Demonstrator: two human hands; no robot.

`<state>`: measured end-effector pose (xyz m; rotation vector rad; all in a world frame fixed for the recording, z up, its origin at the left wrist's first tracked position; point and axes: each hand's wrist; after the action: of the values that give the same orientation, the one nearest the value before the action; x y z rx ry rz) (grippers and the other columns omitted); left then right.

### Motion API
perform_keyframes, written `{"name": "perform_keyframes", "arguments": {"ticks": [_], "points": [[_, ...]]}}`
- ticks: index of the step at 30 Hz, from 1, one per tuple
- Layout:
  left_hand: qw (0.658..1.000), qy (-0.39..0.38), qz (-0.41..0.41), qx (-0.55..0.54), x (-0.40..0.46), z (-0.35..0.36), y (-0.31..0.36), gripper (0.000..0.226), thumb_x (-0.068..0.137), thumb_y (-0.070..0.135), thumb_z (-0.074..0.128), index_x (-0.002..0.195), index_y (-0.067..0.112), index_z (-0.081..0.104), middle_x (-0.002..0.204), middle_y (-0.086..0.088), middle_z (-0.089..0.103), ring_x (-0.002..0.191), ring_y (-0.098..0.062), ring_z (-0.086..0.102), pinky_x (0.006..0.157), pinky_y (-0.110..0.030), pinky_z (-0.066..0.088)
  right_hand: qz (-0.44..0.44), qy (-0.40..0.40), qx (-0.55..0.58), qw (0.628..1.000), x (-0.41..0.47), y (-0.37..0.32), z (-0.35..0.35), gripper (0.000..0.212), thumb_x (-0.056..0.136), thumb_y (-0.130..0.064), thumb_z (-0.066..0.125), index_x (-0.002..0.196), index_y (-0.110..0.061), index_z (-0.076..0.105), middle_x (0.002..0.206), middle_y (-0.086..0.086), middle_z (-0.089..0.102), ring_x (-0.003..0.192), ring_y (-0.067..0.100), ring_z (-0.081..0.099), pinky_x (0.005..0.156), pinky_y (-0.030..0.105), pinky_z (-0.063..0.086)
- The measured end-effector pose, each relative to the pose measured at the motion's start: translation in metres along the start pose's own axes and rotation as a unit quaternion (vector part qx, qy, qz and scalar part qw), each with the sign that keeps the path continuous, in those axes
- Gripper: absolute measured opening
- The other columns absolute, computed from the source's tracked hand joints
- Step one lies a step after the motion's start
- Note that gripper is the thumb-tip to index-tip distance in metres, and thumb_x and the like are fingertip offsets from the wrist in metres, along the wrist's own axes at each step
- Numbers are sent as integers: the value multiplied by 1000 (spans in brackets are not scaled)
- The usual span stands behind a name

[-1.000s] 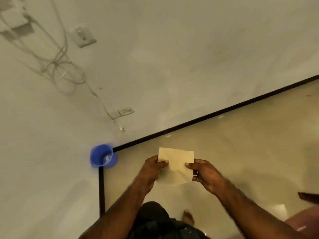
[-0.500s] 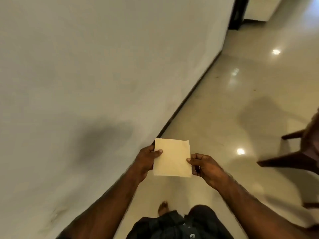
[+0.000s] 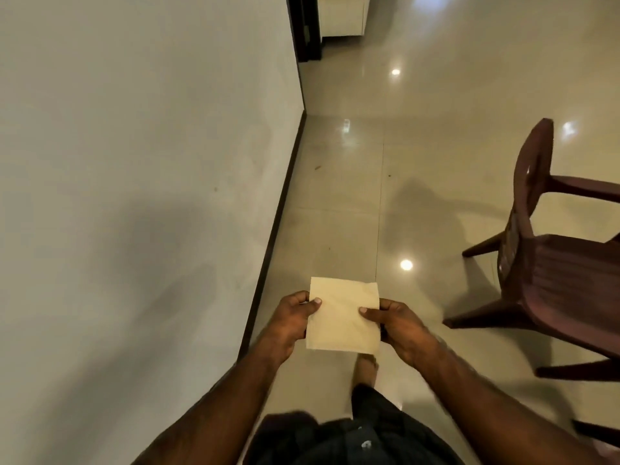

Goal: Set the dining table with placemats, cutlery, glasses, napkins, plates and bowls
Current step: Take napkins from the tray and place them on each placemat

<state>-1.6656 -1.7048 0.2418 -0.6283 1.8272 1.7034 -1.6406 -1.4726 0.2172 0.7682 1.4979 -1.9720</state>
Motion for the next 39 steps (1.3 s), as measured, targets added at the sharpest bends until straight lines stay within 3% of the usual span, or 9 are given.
{"name": "perform_keyframes", "arguments": {"ticks": [6, 10, 15, 18, 20, 23, 27, 33, 39], "points": [[999, -25, 40, 10, 100, 31, 138, 25, 94, 21, 77, 119, 22, 73, 110, 0, 79, 103, -24, 75, 85, -48, 64, -43, 3, -41, 998, 90, -157, -20, 36, 84, -14, 84, 119, -11, 75, 112, 7, 79, 106, 30, 75, 93, 51, 61], [995, -76, 59, 36, 188, 45, 211, 37, 89, 8, 81, 124, 20, 71, 110, 0, 80, 100, -18, 77, 76, -37, 64, -57, 15, -18, 998, 161, -239, -36, 40, 84, -17, 85, 122, -11, 73, 116, 8, 78, 109, 30, 74, 98, 53, 59], [987, -101, 69, 102, 320, 73, 309, 32, 88, 8, 82, 118, 15, 72, 110, -8, 79, 97, -22, 76, 68, -28, 60, -44, 73, 33, 996, 252, -320, -55, 38, 84, -15, 85, 120, -10, 74, 114, 9, 78, 107, 30, 74, 91, 50, 62], [978, -131, 75, 144, 379, 104, 365, 33, 86, 7, 84, 116, 14, 72, 110, -9, 79, 100, -27, 76, 81, -36, 62, -51, 123, 54, 990, 286, -366, -69, 31, 86, -15, 83, 115, -12, 75, 108, 6, 80, 103, 29, 75, 91, 48, 62], [968, -160, 73, 178, 411, 136, 406, 37, 85, 5, 85, 118, 14, 70, 109, -5, 79, 102, -26, 75, 83, -35, 62, -59, 155, 86, 982, 302, -399, -87, 29, 87, -15, 82, 115, -12, 75, 108, 6, 80, 102, 29, 75, 88, 45, 63], [948, -199, 102, 224, 451, 188, 459, 46, 83, 3, 86, 122, 13, 64, 106, -6, 78, 96, -23, 76, 72, -27, 62, -66, 188, 142, 970, 321, -440, -122, 29, 87, -12, 81, 115, -10, 75, 108, 9, 79, 100, 30, 75, 88, 45, 61], [923, -247, 121, 271, 518, 280, 519, 59, 82, 5, 87, 130, 24, 59, 108, -4, 77, 96, -20, 76, 79, -34, 64, -79, 213, 214, 950, 358, -488, -199, 27, 88, -12, 79, 114, -8, 75, 112, 16, 77, 96, 30, 70, 85, 48, 49], [901, -292, 86, 309, 584, 433, 588, 43, 85, 6, 85, 122, 21, 68, 105, 1, 81, 95, -18, 77, 76, -31, 61, -100, 251, 263, 926, 401, -574, -330, 26, 90, -12, 77, 116, -6, 74, 110, 12, 79, 95, 29, 74, 79, 39, 62], [879, -337, 83, 328, 627, 593, 647, 42, 84, 6, 85, 122, 18, 69, 107, -2, 81, 101, -25, 77, 87, -42, 62, -116, 292, 270, 910, 397, -648, -465, 23, 90, -12, 78, 112, -8, 75, 106, 10, 80, 94, 28, 74, 89, 47, 60]]}}
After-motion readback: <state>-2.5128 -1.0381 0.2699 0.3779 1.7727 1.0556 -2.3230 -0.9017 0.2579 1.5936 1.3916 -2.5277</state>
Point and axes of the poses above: each hand's wrist, its own x-axis towards the middle knuckle, its own z-axis out of the palm, y = z × x
